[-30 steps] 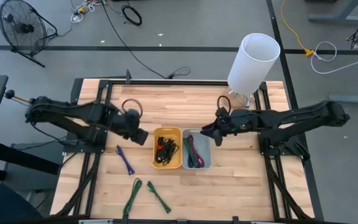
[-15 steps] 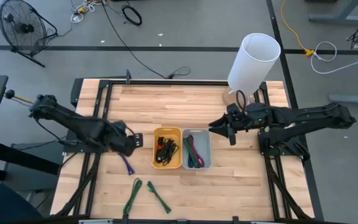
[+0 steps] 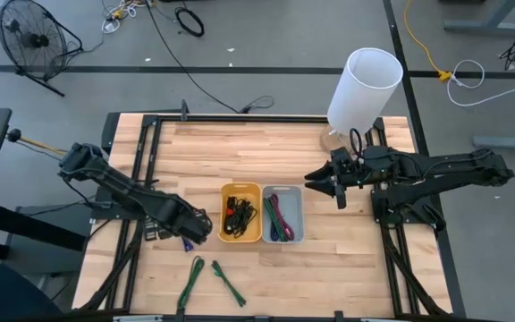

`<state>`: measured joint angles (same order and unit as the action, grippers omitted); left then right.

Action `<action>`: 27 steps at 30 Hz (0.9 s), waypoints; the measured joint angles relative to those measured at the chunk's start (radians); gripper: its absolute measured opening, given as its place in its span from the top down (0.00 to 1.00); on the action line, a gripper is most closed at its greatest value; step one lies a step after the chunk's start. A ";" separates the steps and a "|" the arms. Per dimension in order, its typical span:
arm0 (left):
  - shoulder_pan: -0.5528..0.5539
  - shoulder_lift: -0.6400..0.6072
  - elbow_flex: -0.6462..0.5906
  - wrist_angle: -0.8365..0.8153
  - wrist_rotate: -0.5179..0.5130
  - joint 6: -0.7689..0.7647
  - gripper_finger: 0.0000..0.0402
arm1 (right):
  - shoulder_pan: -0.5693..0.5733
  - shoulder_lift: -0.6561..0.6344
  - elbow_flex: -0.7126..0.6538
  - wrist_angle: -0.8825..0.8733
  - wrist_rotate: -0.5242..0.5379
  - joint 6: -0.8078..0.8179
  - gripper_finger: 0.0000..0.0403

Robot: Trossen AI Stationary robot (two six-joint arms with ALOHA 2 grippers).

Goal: Pick & Place USB Port
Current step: Put the black violet charger cable into the gray bin

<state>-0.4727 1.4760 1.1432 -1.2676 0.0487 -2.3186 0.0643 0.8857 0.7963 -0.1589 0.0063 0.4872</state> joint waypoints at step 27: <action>0.081 -0.001 -0.444 0.479 0.092 -0.052 0.51 | 0.000 -0.003 0.000 0.001 -0.049 -0.007 0.66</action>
<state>-0.3920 1.4746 0.6987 -0.7889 0.1406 -2.3711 0.0643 0.8829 0.7963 -0.1577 -0.0429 0.4805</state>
